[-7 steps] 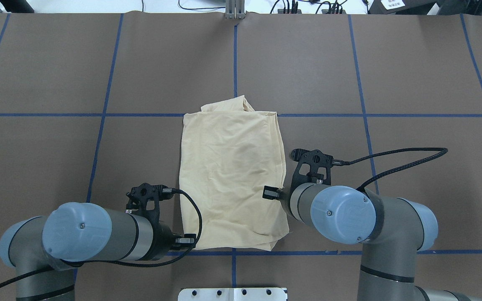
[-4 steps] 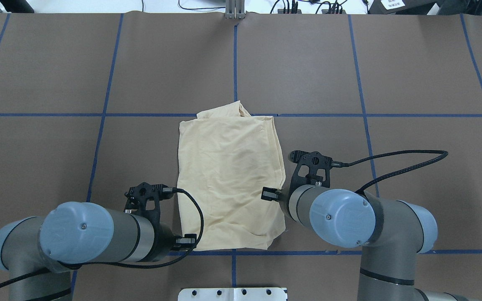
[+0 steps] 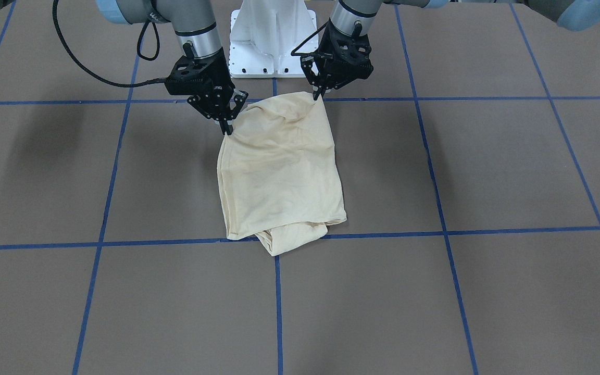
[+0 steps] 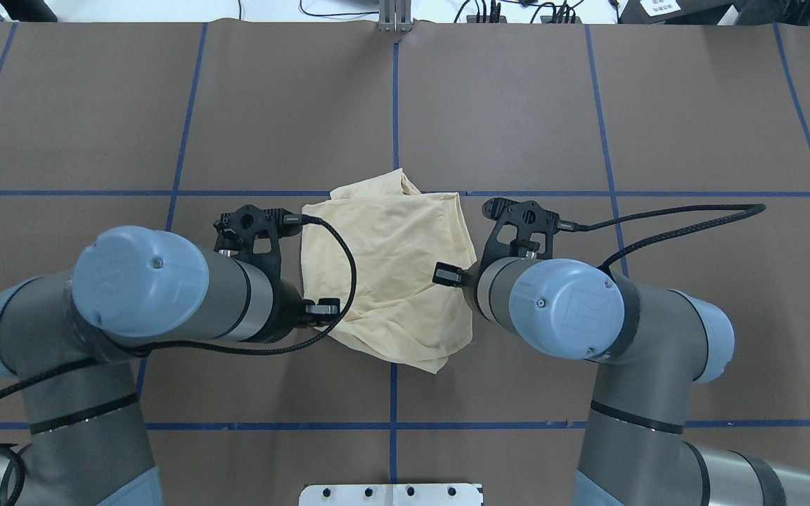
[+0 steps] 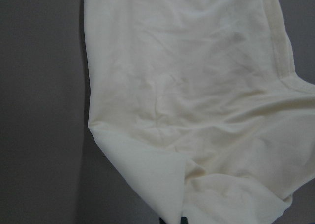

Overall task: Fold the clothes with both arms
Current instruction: 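Lift the near edge with both grippers and fold it over toward the far edge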

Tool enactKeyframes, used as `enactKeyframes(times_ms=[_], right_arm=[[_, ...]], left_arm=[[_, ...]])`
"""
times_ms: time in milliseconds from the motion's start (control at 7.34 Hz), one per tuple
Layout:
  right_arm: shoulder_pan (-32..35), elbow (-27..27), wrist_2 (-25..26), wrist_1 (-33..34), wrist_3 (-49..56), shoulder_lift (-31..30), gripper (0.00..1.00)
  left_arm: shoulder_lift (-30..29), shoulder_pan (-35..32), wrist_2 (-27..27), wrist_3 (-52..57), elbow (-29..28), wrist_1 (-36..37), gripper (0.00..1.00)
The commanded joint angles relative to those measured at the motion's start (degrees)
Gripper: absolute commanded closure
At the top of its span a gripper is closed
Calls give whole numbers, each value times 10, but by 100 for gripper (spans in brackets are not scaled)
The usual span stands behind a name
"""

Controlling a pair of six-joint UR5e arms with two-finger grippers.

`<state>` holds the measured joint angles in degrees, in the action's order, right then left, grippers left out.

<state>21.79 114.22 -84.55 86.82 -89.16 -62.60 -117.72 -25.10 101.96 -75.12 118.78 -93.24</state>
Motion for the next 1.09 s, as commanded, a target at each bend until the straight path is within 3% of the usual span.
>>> enactKeyframes(times_ms=[0, 409, 545, 818, 954], right_arm=[[36, -62, 0, 14, 8, 50, 100], [64, -193, -1, 1, 35, 104, 100], [71, -236, -1, -42, 46, 113, 100], [85, -276, -9, -87, 68, 114, 100], [95, -276, -29, -88, 70, 114, 43]], left_arm=[[-41, -56, -1, 57, -61, 5, 100], [-85, -87, -13, 107, -193, -25, 100], [-85, -91, -28, 109, -237, -67, 100], [-86, -110, -28, 145, -281, -103, 100], [-85, -111, -26, 149, -281, -109, 1]])
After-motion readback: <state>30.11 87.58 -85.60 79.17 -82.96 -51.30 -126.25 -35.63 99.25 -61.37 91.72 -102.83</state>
